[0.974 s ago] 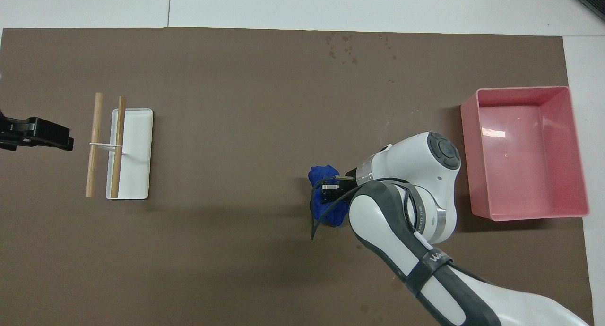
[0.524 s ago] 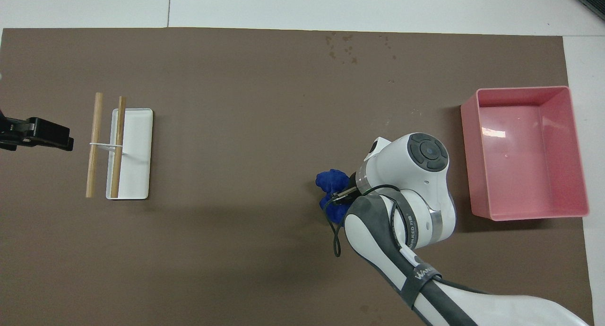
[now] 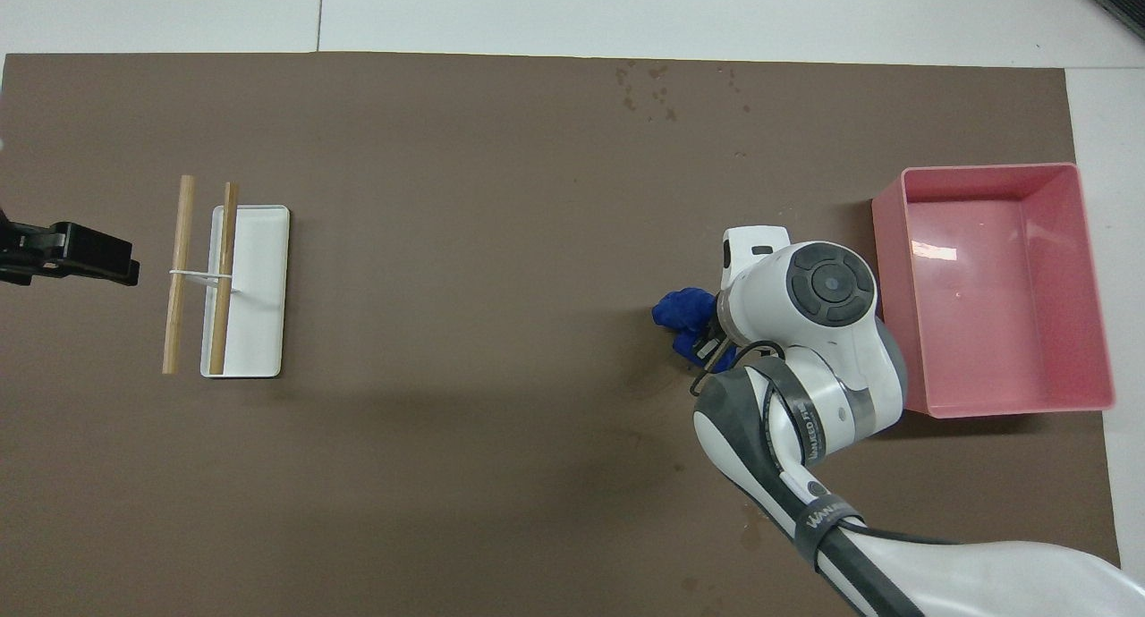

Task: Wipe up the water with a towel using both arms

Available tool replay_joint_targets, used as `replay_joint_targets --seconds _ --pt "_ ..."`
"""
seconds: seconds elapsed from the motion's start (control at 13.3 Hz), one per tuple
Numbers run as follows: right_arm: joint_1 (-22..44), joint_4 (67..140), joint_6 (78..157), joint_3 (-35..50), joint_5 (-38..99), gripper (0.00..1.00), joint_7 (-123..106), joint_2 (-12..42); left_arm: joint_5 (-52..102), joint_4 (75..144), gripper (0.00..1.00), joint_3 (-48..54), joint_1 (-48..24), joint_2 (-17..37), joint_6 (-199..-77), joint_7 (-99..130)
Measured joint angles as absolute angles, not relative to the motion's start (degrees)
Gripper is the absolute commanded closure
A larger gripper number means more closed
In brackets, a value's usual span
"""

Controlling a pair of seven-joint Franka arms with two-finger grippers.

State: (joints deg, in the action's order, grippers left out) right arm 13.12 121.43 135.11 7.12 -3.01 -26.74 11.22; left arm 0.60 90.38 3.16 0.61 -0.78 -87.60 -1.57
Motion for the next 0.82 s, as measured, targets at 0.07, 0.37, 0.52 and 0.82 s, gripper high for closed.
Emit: replay_joint_targets --seconds 0.07,0.37,0.52,0.82 --pt "12.5 121.4 136.9 7.1 -5.7 1.00 -28.6 11.4 0.6 90.4 0.00 3.2 0.6 -0.8 -87.6 -1.6" --pt "9.3 119.2 143.7 7.0 -13.8 1.00 -38.3 13.1 0.6 90.4 0.00 3.2 0.6 -0.8 -87.6 -1.6" --pt "7.7 116.6 144.1 7.0 -17.3 1.00 -43.3 13.9 0.6 90.4 0.00 3.2 0.6 -0.8 -87.6 -1.6" --pt "6.1 113.3 143.1 7.0 -18.3 1.00 -47.8 15.0 0.6 90.4 0.00 3.2 0.6 -0.8 -87.6 -1.6"
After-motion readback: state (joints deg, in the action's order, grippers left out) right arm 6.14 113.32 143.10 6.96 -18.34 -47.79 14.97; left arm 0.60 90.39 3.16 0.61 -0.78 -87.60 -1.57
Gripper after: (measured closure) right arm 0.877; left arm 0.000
